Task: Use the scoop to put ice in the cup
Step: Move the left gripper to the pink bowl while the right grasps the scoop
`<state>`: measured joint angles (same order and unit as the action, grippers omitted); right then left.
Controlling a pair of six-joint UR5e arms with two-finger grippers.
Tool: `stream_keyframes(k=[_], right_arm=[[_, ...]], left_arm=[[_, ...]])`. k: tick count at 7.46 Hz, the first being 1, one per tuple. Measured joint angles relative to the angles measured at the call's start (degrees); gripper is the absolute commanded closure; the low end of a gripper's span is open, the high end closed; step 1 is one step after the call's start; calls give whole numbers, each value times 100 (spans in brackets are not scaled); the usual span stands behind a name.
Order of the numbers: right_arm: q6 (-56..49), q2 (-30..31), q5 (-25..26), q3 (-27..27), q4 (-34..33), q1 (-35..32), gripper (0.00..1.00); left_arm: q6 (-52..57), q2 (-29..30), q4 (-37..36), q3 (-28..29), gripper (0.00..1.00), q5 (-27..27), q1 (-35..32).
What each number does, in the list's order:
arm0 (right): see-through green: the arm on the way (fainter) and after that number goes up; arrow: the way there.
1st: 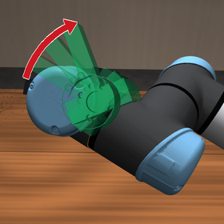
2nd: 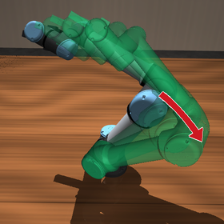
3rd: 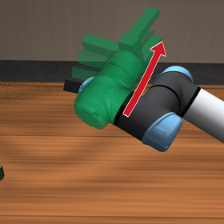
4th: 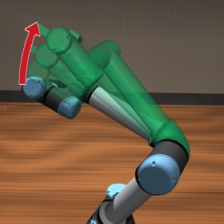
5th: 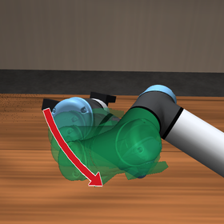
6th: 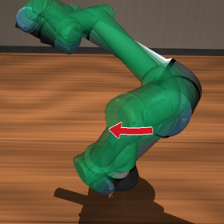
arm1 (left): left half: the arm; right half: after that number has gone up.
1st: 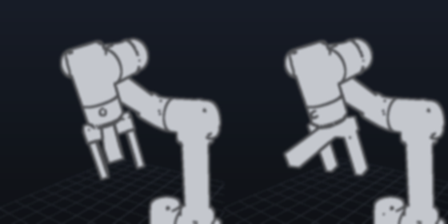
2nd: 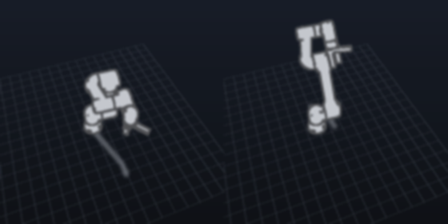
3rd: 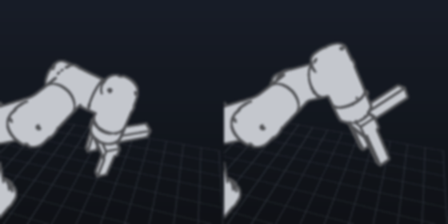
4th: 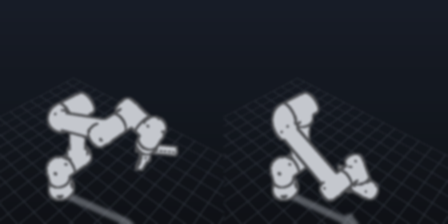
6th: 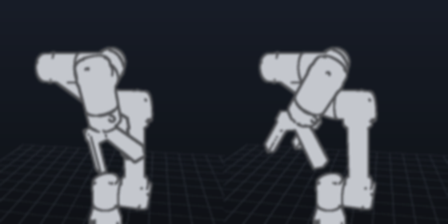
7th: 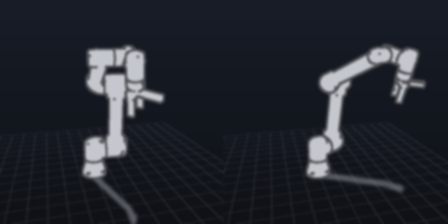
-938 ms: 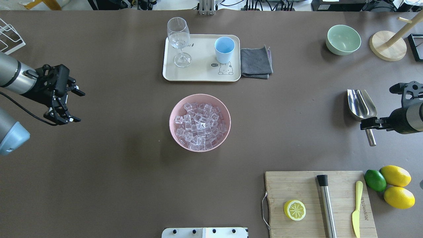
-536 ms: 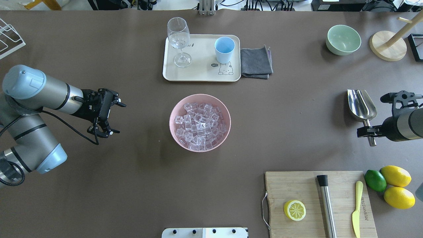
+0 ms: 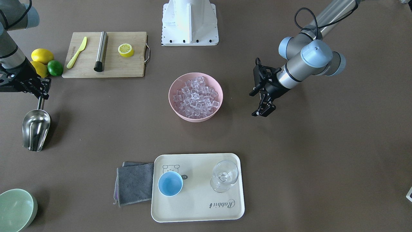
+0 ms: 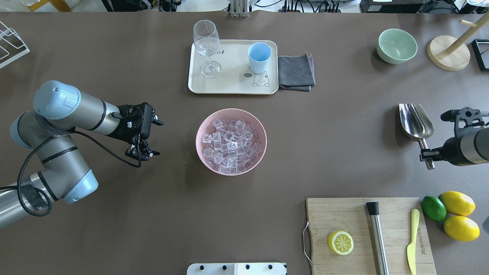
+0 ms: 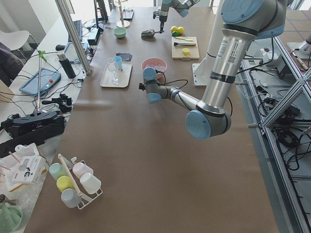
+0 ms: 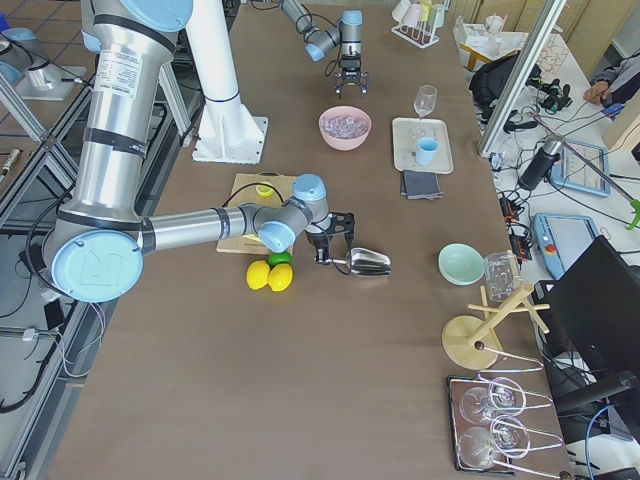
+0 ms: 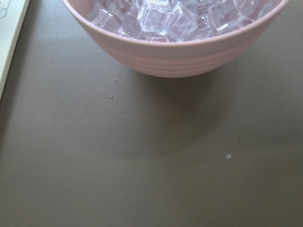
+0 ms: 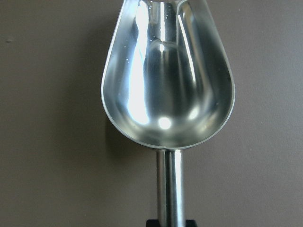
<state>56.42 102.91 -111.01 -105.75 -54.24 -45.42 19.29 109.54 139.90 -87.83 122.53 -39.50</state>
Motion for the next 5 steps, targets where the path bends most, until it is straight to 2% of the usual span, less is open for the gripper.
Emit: stream_keyframes(k=[3,5], right_arm=[[-126,119,-235,-72,123,1,100],[-1103,190,-487,-414,-374,-147,100]], left_arm=[[-103,304,-71,184,1,-98,68],[-373,620,-79,467,1,-106,83]])
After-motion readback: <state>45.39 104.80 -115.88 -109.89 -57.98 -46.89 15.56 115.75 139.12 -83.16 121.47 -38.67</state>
